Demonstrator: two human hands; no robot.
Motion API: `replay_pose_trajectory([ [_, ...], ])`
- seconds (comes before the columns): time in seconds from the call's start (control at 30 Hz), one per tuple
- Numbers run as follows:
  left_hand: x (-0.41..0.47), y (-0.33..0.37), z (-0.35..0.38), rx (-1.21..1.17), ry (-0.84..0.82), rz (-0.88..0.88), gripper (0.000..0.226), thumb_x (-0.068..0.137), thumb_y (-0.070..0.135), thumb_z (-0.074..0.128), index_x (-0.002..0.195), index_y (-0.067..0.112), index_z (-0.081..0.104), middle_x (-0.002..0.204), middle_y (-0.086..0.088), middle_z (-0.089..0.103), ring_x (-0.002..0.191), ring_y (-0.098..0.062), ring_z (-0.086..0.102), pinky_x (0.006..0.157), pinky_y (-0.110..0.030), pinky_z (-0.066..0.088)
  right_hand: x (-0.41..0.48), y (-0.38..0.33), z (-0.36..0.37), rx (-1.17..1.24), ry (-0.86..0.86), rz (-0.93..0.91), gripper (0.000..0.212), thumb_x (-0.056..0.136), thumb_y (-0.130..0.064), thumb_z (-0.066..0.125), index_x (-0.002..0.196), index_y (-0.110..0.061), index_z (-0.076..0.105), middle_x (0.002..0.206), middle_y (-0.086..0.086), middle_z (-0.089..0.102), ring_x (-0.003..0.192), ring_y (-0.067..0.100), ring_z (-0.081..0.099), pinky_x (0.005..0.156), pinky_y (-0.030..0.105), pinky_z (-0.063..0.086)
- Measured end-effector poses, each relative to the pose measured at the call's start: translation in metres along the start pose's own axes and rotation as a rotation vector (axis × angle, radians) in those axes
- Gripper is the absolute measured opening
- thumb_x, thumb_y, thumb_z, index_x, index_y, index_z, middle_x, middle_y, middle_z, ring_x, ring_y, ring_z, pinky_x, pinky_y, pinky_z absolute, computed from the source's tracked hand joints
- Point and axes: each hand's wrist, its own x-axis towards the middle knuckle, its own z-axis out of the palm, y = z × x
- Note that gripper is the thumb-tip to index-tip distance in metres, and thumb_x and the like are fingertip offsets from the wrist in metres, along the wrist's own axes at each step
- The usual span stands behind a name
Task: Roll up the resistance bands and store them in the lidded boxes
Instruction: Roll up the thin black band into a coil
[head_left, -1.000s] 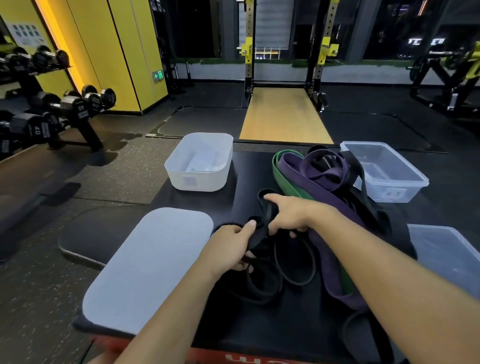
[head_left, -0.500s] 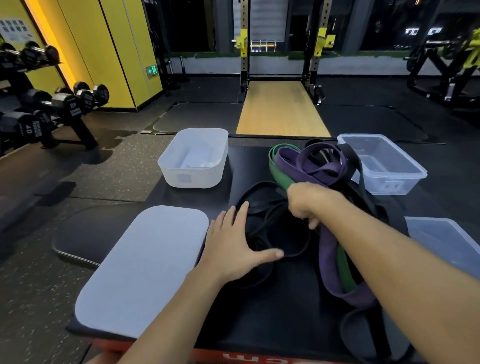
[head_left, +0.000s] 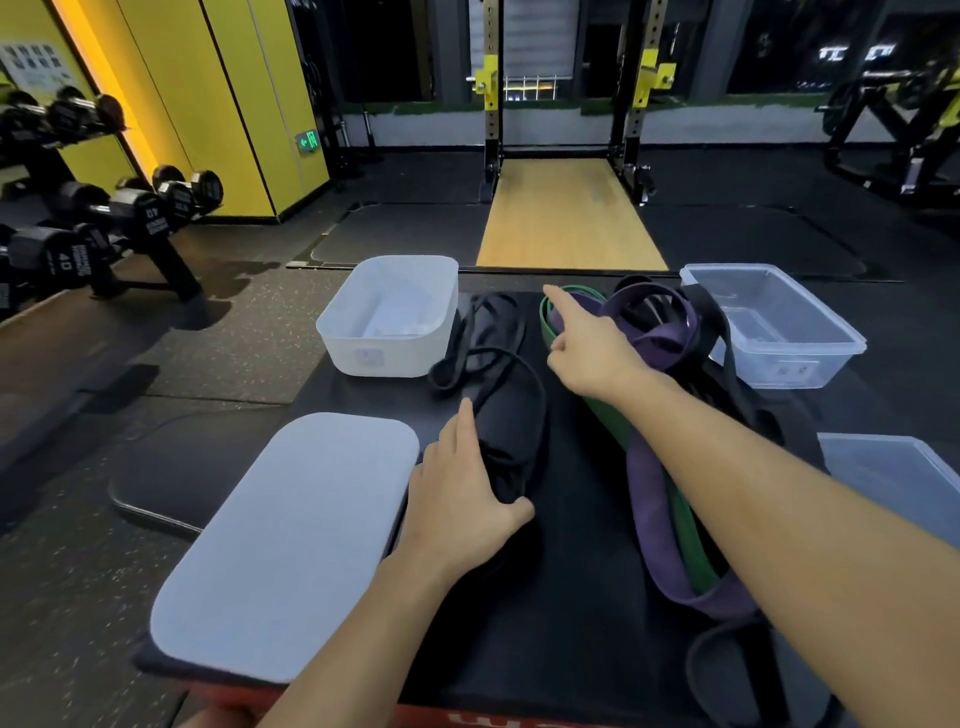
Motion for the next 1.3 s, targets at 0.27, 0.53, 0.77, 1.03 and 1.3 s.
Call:
replay_pose_trajectory([
  [0.27, -0.002, 0.001, 0.007, 0.171, 0.013, 0.014, 0.122, 0.081, 0.076, 0.064, 0.166, 0.027, -0.008, 0.173, -0.004, -0.015, 0.159, -0.026, -0.012, 0.129, -0.045, 0.0, -0.015, -0.012, 0.038, -0.033, -0.379, 0.223, 0.06, 0.092, -0.057, 0.068, 0.127, -0.011, 0.051, 0.103, 0.01, 0.067, 0.066, 0.025, 0.075, 0.073, 0.04, 0.065],
  [0.53, -0.002, 0.001, -0.001, 0.359, -0.04, -0.053, 0.121, 0.073, 0.09, 0.054, 0.165, 0.033, 0.0, 0.155, -0.004, 0.04, 0.147, -0.027, 0.03, 0.121, -0.047, 0.014, -0.006, -0.005, 0.071, 0.243, -0.076, 0.351, 0.039, 0.088, -0.004, 0.069, 0.126, -0.01, 0.063, 0.106, 0.014, 0.068, 0.082, 0.034, 0.074, 0.082, 0.047, 0.063],
  [0.77, -0.005, -0.002, -0.003, -0.291, -0.046, 0.023, 0.11, 0.083, 0.036, 0.081, 0.163, 0.048, 0.007, 0.16, 0.016, 0.038, 0.146, -0.005, 0.037, 0.112, -0.026, 0.037, -0.003, 0.014, 0.064, 0.554, 0.084, 0.232, 0.055, 0.104, -0.03, 0.058, 0.154, -0.013, 0.043, 0.161, 0.006, 0.04, 0.146, 0.022, 0.041, 0.119, 0.039, 0.034],
  [1.03, -0.001, -0.012, 0.005, -0.233, 0.11, -0.1, 0.051, 0.098, 0.027, 0.066, 0.145, 0.032, 0.049, 0.122, 0.016, 0.064, 0.118, -0.009, 0.059, 0.101, -0.033, 0.05, -0.035, 0.027, 0.045, 0.213, 0.01, 0.245, 0.038, 0.102, -0.055, 0.039, 0.095, -0.023, 0.058, 0.09, 0.004, 0.073, 0.078, 0.027, 0.071, 0.081, 0.041, 0.056],
  [1.3, 0.011, -0.013, 0.0, -0.249, 0.24, -0.177, 0.017, 0.09, 0.012, 0.063, 0.096, 0.026, 0.056, 0.102, 0.009, 0.063, 0.085, -0.012, 0.063, 0.08, -0.034, 0.054, -0.08, 0.035, 0.025, 0.255, -0.234, 0.198, 0.031, 0.098, -0.025, 0.048, 0.086, -0.01, 0.072, 0.076, 0.006, 0.071, 0.058, 0.018, 0.059, 0.052, 0.03, 0.051],
])
